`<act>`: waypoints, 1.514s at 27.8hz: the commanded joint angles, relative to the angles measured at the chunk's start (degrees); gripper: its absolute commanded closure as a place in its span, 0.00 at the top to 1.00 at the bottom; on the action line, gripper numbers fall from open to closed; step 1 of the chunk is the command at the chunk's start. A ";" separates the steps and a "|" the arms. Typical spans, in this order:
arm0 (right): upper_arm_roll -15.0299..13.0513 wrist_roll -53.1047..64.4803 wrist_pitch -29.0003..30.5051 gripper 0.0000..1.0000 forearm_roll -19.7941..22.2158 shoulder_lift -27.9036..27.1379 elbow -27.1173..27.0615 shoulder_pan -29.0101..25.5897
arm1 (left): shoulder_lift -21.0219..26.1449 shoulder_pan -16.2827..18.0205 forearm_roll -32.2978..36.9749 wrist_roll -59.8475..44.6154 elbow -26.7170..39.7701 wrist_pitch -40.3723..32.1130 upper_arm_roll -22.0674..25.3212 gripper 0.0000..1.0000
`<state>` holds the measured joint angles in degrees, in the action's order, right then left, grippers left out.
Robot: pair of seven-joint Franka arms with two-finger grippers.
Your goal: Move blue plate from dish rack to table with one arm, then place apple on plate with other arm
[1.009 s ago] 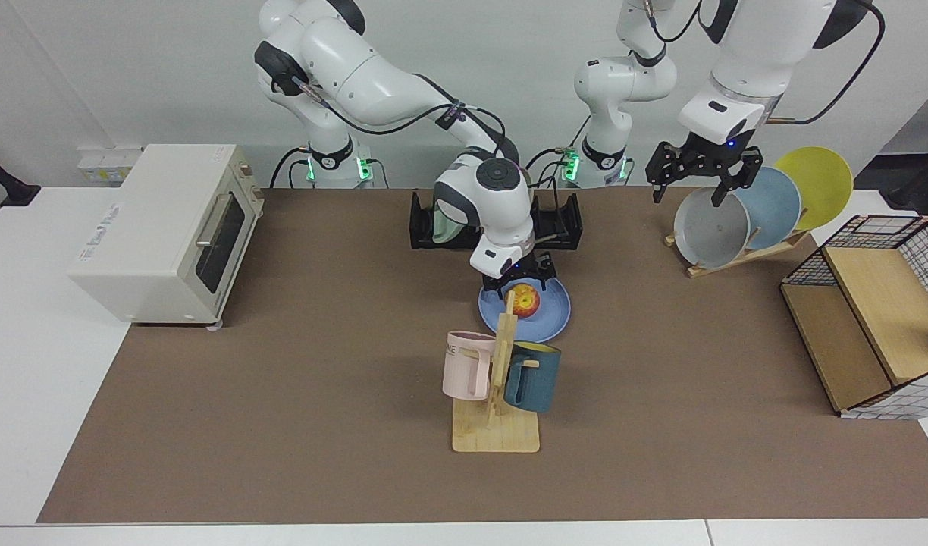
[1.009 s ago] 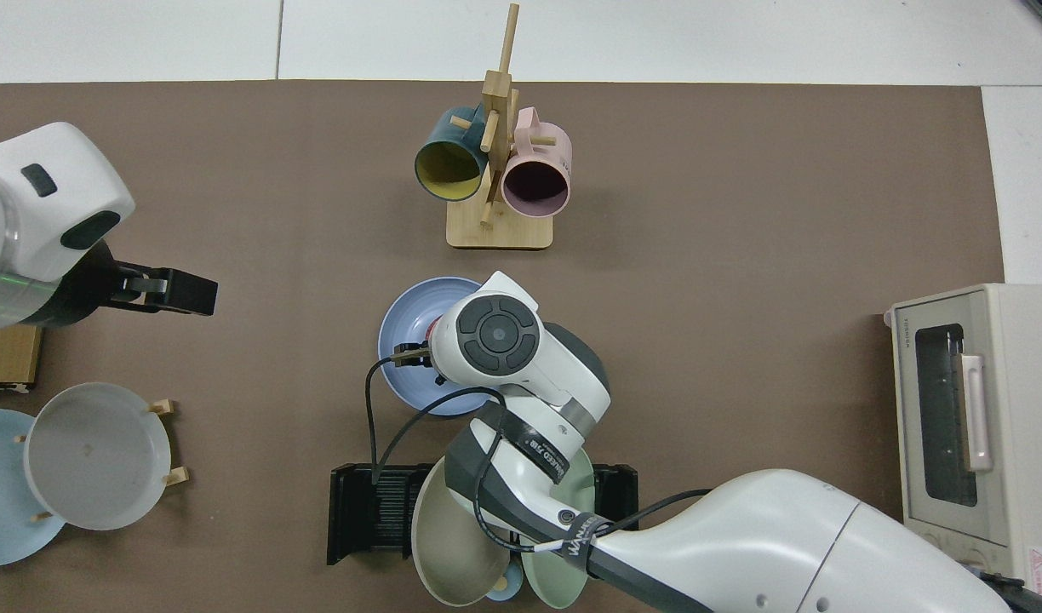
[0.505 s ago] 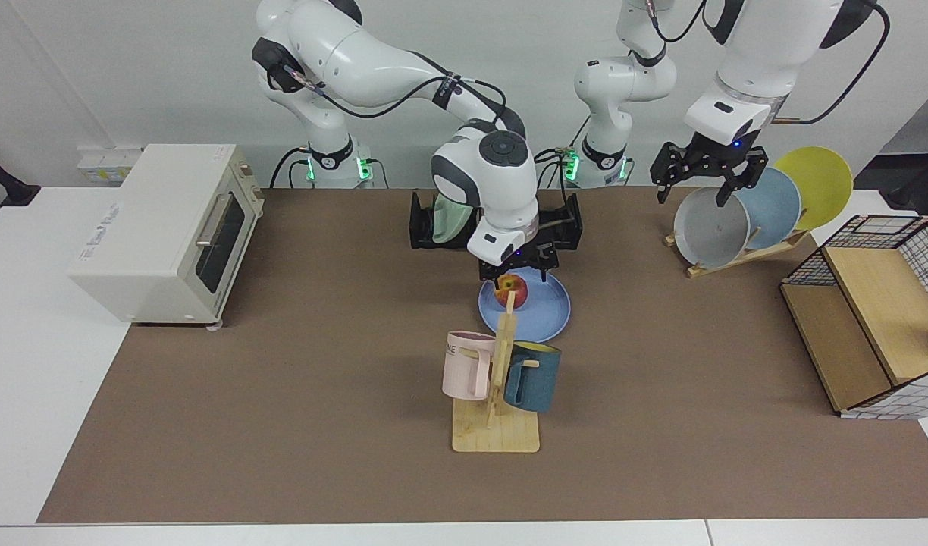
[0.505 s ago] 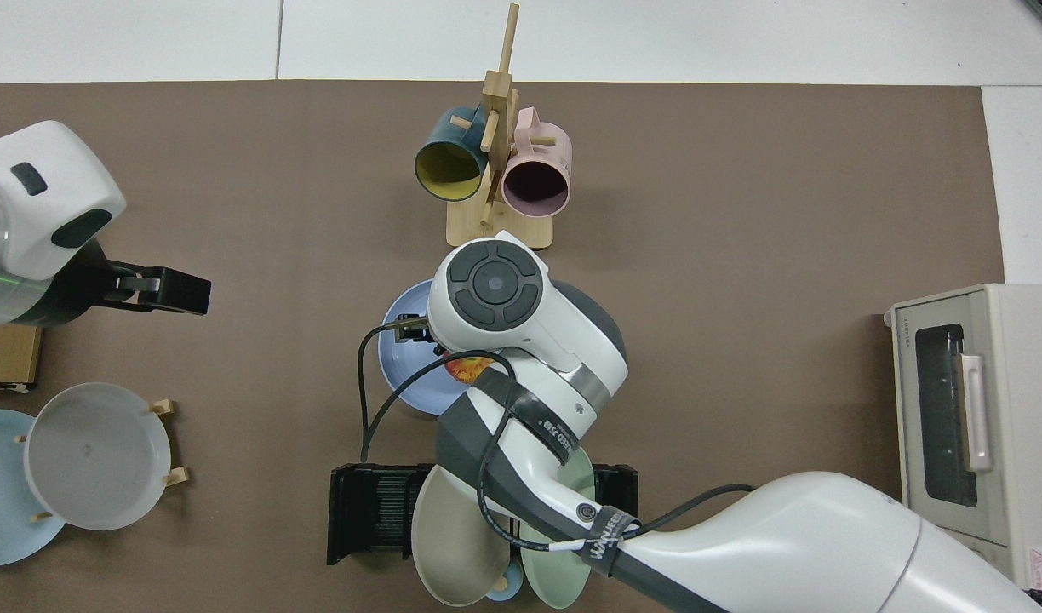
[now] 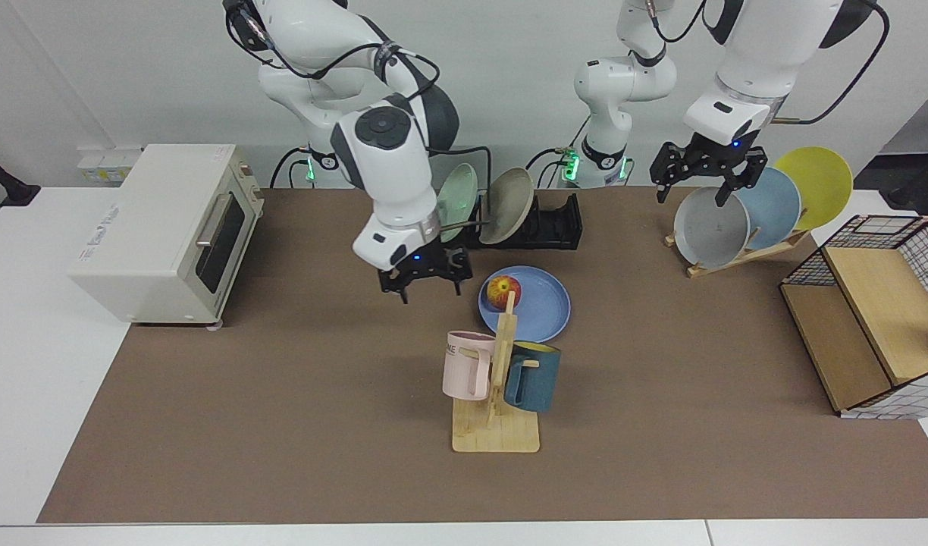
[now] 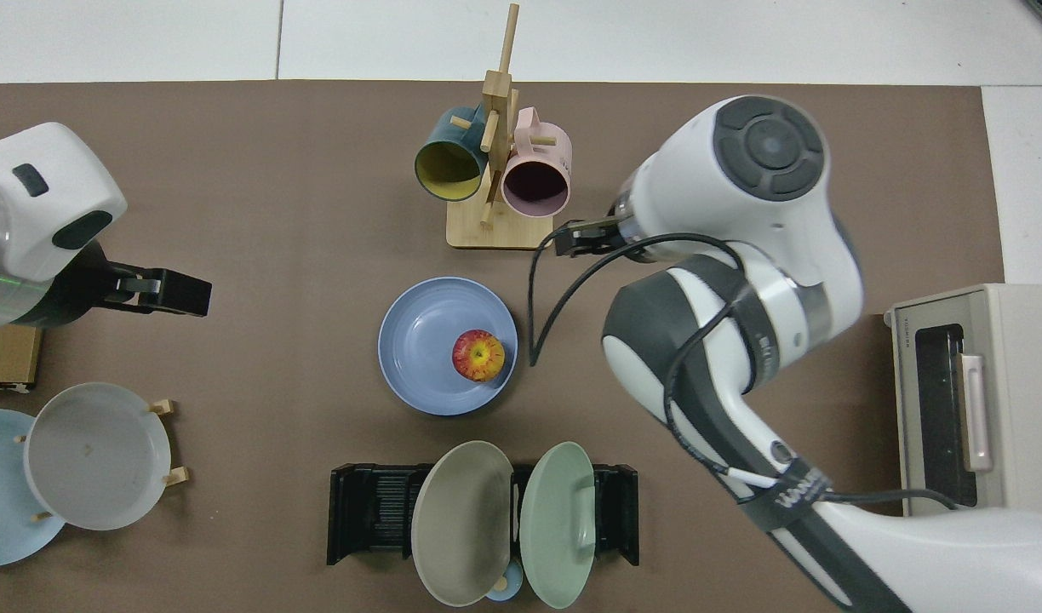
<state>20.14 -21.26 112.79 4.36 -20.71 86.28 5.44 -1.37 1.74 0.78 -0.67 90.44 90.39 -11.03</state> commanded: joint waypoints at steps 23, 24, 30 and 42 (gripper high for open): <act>-21.19 14.48 -16.72 1.00 -1.37 20.00 5.57 0.10 | -0.13 1.16 -0.60 1.11 -0.79 -1.10 0.13 1.00; -21.63 15.27 -17.16 1.00 -1.54 20.70 6.26 0.10 | -0.13 1.16 -0.60 1.02 -0.79 -1.10 0.13 1.00; -22.52 16.25 -12.78 1.00 -1.72 24.66 14.00 0.10 | -0.21 1.95 -0.60 0.94 -0.79 -1.18 0.13 1.00; -22.60 14.05 -11.90 1.00 -5.68 23.96 15.32 0.10 | -0.30 2.39 -0.78 0.50 -0.79 -2.15 0.13 1.00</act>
<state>-2.26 -6.87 99.09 0.34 2.24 99.95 5.66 -1.39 3.70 0.78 -0.28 90.40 90.16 -10.69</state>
